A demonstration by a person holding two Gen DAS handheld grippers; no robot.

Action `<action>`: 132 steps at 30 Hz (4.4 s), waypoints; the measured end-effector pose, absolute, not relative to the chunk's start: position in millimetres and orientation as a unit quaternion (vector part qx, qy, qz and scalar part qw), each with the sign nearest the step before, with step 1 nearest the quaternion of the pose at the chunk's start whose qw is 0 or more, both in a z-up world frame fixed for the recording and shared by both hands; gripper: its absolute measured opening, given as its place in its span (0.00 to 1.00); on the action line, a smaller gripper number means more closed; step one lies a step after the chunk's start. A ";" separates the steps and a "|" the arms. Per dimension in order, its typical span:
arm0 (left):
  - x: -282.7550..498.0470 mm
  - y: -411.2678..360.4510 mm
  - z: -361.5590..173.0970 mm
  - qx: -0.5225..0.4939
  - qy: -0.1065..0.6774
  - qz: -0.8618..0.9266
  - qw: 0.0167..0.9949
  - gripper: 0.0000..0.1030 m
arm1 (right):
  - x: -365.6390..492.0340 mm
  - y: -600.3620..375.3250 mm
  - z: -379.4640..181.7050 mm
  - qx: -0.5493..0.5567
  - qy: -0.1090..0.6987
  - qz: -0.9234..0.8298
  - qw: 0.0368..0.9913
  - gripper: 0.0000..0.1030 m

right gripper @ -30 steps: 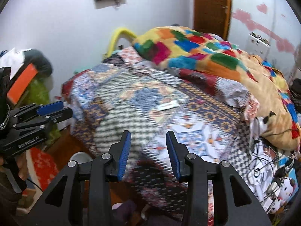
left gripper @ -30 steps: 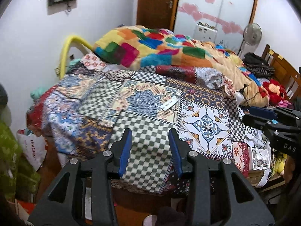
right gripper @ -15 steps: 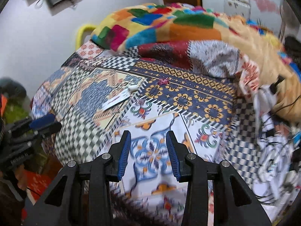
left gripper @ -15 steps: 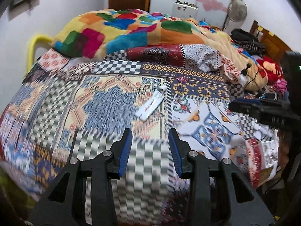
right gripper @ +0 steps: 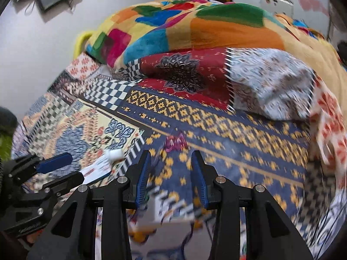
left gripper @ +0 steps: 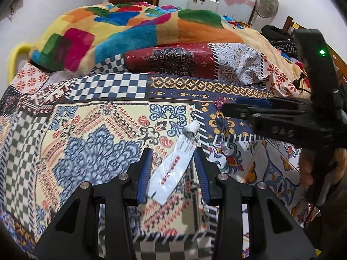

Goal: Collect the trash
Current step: 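Grasp the white tube with the left tool while the right tool grasps the pink charm, then carry the white tube and pink charm down over the white bin with both tools, then open both tools to drop the pink charm and white tube into the bin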

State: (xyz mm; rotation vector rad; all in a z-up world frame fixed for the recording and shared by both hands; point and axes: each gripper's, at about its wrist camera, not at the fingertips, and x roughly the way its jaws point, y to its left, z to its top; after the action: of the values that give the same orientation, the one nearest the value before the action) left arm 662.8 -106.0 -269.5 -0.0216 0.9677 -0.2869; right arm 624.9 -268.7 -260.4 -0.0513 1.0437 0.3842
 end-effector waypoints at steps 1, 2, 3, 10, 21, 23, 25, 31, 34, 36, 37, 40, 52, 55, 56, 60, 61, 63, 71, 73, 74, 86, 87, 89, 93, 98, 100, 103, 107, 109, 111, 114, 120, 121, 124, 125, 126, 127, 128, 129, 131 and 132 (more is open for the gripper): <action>664.4 -107.7 -271.5 -0.010 0.465 -0.138 0.874 0.38 | 626.9 -263.5 -263.9 -0.047 0.491 0.183 0.851 0.34; 666.1 -109.6 -273.3 -0.008 0.467 -0.141 0.873 0.38 | 628.3 -260.5 -266.4 -0.064 0.488 0.181 0.851 0.34; 667.5 -112.6 -275.1 -0.004 0.468 -0.145 0.872 0.38 | 629.4 -258.0 -269.1 -0.082 0.487 0.178 0.851 0.34; 679.5 -125.9 -284.7 0.019 0.462 -0.128 0.878 0.38 | 625.5 -264.9 -269.0 -0.095 0.459 0.188 0.863 0.24; 683.8 -148.3 -283.8 0.048 0.449 -0.095 0.887 0.21 | 605.9 -281.0 -251.4 -0.066 0.447 0.180 0.874 0.24; 678.8 -144.0 -279.7 0.030 0.448 -0.101 0.888 0.21 | 599.6 -283.0 -243.5 -0.072 0.440 0.181 0.877 0.24; 671.3 -140.2 -273.1 0.021 0.447 -0.098 0.889 0.21 | 595.2 -282.4 -235.6 -0.074 0.437 0.182 0.878 0.24; 636.0 -136.3 -232.0 0.019 0.423 -0.093 0.901 0.21 | 579.6 -281.5 -204.3 -0.064 0.431 0.185 0.881 0.24; 616.5 -134.3 -208.5 0.013 0.411 -0.093 0.907 0.21 | 569.5 -280.7 -184.4 -0.056 0.424 0.185 0.885 0.24; 601.3 -130.3 -190.0 0.002 0.402 -0.093 0.911 0.21 | 562.3 -280.8 -171.1 -0.053 0.418 0.187 0.887 0.24; 595.5 -128.4 -182.2 -0.003 0.399 -0.092 0.912 0.21 | 555.7 -280.5 -160.6 -0.052 0.414 0.188 0.889 0.24; 574.1 -122.7 -157.8 -0.013 0.386 -0.088 0.918 0.21 | 538.3 -277.9 -133.2 -0.055 0.401 0.192 0.894 0.24; 473.0 -84.7 -69.1 -0.023 0.333 -0.054 0.941 0.21 | 446.5 -249.8 -28.1 -0.080 0.328 0.223 0.915 0.24; 443.4 -71.4 -51.9 -0.028 0.320 -0.043 0.946 0.21 | 423.6 -237.1 -14.7 -0.083 0.319 0.236 0.914 0.24; 434.4 -67.5 -47.7 -0.028 0.316 -0.038 0.947 0.21 | 416.8 -232.8 -11.5 -0.085 0.316 0.241 0.914 0.24; 399.8 -50.7 -37.0 -0.032 0.308 -0.021 0.951 0.21 | 389.9 -214.7 -3.6 -0.090 0.309 0.261 0.910 0.24; 388.5 -45.4 -34.4 -0.033 0.306 -0.015 0.951 0.21 | 383.1 -208.7 -2.9 -0.089 0.308 0.267 0.909 0.24; 373.8 -36.5 -32.1 -0.036 0.303 -0.007 0.952 0.21 | 372.5 -201.7 -2.2 -0.086 0.309 0.277 0.906 0.24; 305.8 13.3 -30.9 -0.056 0.299 0.039 0.952 0.21 | 328.4 -156.4 -9.2 -0.093 0.316 0.323 0.887 0.24; 290.3 27.8 -32.2 -0.068 0.298 0.051 0.951 0.21 | 316.5 -142.7 -13.0 -0.096 0.319 0.336 0.881 0.24; 282.8 34.8 -33.1 -0.072 0.297 0.057 0.950 0.21 | 312.3 -137.2 -14.7 -0.097 0.320 0.342 0.878 0.24; 205.5 108.2 -60.2 -0.101 0.307 0.139 0.936 0.21 | 262.1 -58.8 -47.8 -0.121 0.350 0.408 0.834 0.24; 199.5 115.1 -65.6 -0.104 0.311 0.145 0.934 0.21 | 259.2 -51.7 -51.8 -0.124 0.353 0.413 0.830 0.24; 193.0 124.4 -74.4 -0.110 0.317 0.153 0.929 0.21 | 250.8 -37.1 -60.1 -0.131 0.360 0.423 0.821 0.24; 178.7 144.4 -98.5 -0.127 0.337 0.166 0.918 0.21 | 236.8 -10.0 -77.9 -0.143 0.377 0.439 0.803 0.24; 168.3 166.7 -138.8 -0.155 0.370 0.177 0.899 0.21 | 229.4 14.3 -103.9 -0.155 0.405 0.450 0.781 0.24; 165.6 173.2 -154.5 -0.166 0.383 0.180 0.891 0.21 | 228.2 23.9 -117.9 -0.162 0.421 0.452 0.769 0.24; 163.0 182.3 -179.4 -0.186 0.403 0.182 0.877 0.21 | 228.2 38.0 -139.7 -0.171 0.445 0.456 0.752 0.24; 162.5 190.6 -210.8 -0.208 0.431 0.184 0.859 0.21 | 228.7 54.1 -168.3 -0.184 0.473 0.455 0.732 0.24; 162.4 194.9 -225.6 -0.221 0.444 0.183 0.849 0.21 | 229.7 61.7 -182.1 -0.189 0.487 0.456 0.720 0.24; 163.0 198.3 -238.2 -0.228 0.455 0.183 0.841 0.21 | 231.6 68.8 -194.5 -0.195 0.499 0.456 0.710 0.24; 166.6 202.2 -255.3 -0.238 0.471 0.180 0.830 0.21 | 236.4 78.3 -207.6 -0.198 0.511 0.460 0.699 0.24; 176.4 211.3 -278.8 -0.258 0.490 0.174 0.815 0.21 | 248.9 94.8 -225.3 -0.189 0.537 0.469 0.675 0.25; 179.3 213.0 -282.6 -0.265 0.492 0.170 0.811 0.21 | 252.5 98.8 -229.2 -0.190 0.544 0.468 0.670 0.25; 187.8 216.8 -292.3 -0.286 0.497 0.162 0.803 0.21 | 260.5 102.9 -234.9 -0.194 0.550 0.461 0.669 0.27; 191.3 217.9 -294.7 -0.293 0.498 0.158 0.801 0.21 | 262.7 102.5 -235.1 -0.196 0.548 0.458 0.672 0.29; 194.2 218.6 -296.6 -0.299 0.498 0.152 0.800 0.21 | 264.2 101.7 -234.8 -0.199 0.545 0.455 0.675 0.30; 198.3 219.0 -299.2 -0.305 0.501 0.146 0.797 0.22 | 266.4 100.7 -234.6 -0.200 0.543 0.453 0.678 0.34; 202.5 219.4 -301.8 -0.307 0.506 0.143 0.793 0.27 | 268.0 99.2 -234.0 -0.201 0.541 0.451 0.681 0.39; 205.9 219.8 -303.4 -0.306 0.512 0.143 0.790 0.31 | 269.8 97.0 -232.7 -0.200 0.539 0.448 0.684 0.41; 212.3 217.9 -304.6 -0.295 0.517 0.149 0.790 0.31 | 273.2 91.8 -230.1 -0.195 0.534 0.445 0.692 0.43; 214.1 217.2 -303.7 -0.290 0.518 0.151 0.790 0.31 | 274.1 88.7 -228.4 -0.193 0.532 0.443 0.695 0.43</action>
State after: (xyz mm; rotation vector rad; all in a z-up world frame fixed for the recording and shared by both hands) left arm 214.1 217.2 -303.7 -0.6243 1.1154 0.3243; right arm 274.1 88.7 -228.4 -0.4317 1.1872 0.9875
